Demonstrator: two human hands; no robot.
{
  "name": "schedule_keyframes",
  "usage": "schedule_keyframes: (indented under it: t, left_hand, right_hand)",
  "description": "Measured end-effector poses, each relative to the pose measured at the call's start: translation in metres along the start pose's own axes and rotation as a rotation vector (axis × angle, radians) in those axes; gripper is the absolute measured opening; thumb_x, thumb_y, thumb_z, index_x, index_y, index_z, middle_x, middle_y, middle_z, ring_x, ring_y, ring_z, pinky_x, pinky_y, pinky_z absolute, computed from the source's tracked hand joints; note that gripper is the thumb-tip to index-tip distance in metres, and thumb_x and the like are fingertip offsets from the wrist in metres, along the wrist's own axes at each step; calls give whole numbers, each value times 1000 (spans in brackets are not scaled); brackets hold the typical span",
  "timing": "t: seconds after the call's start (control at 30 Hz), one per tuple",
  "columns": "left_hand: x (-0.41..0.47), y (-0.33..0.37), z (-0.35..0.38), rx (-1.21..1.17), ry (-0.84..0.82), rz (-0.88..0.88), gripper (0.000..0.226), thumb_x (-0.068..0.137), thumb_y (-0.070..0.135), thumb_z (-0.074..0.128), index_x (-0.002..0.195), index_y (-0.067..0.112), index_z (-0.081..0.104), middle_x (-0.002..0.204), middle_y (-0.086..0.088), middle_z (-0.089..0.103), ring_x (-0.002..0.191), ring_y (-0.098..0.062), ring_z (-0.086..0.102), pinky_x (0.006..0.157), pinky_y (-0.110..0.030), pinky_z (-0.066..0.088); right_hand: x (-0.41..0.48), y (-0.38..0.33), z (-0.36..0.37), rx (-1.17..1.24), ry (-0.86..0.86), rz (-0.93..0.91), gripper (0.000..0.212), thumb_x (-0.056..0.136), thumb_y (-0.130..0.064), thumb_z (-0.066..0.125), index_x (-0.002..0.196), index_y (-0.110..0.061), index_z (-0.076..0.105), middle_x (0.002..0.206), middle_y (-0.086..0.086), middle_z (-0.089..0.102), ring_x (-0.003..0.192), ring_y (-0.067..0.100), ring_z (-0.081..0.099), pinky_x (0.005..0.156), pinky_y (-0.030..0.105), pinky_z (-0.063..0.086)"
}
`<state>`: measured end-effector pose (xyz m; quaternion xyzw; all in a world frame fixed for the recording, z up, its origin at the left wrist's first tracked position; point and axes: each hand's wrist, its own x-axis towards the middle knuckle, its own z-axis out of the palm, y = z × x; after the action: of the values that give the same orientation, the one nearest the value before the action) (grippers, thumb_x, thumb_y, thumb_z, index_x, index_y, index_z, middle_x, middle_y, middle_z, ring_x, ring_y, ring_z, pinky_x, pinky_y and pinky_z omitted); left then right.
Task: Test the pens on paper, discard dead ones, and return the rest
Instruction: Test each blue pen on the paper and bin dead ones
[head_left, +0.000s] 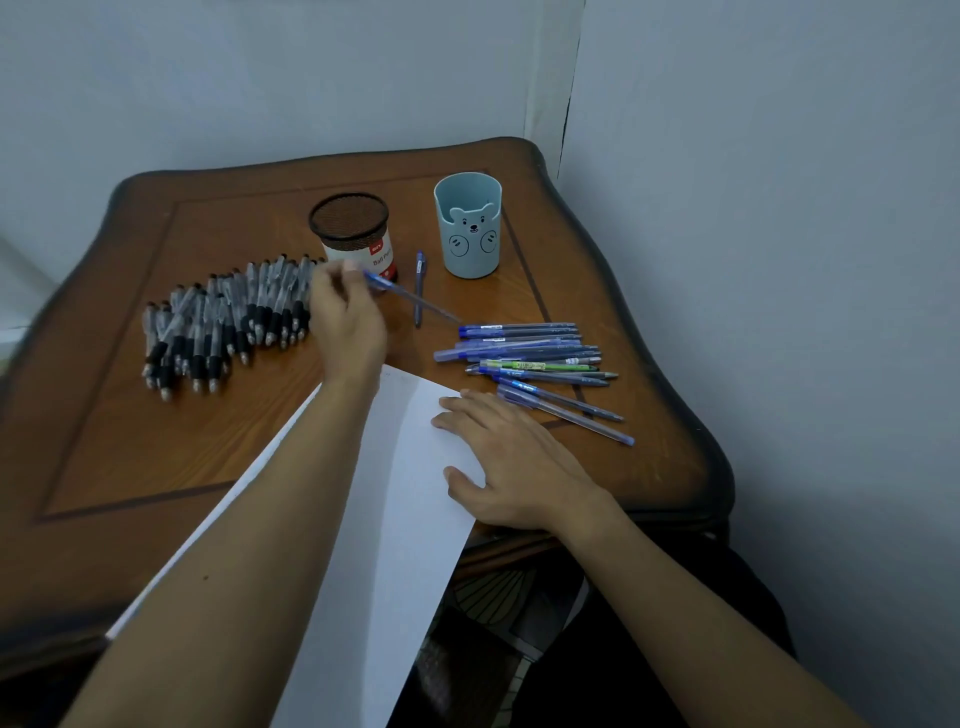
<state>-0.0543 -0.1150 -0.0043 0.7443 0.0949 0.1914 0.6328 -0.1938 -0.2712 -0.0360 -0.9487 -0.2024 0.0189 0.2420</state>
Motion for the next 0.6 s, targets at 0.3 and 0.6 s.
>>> schedule_keyframes:
  t: [0.3,0.6]
  left_hand:
    - [6,-3,-34,-935,76,-443,31,109,38,31,99,17,52,63,0,40,47,-11,27,45,-24,24]
    - [4,-1,-42,-967,143,-554,13,96,22,51,96,15,62,58,4,44,44,-8,18,41,-23,14]
  right_hand:
    - [1,0,1,3,6,-4,57,94,-43,55,147,-24,43,158,-6,35,149,10,19,119,31,13]
    - [1,1,1,10,13,-3,57,93,-43,56,146,-24,44,158,-6,36,149,9,20,120,34,18]
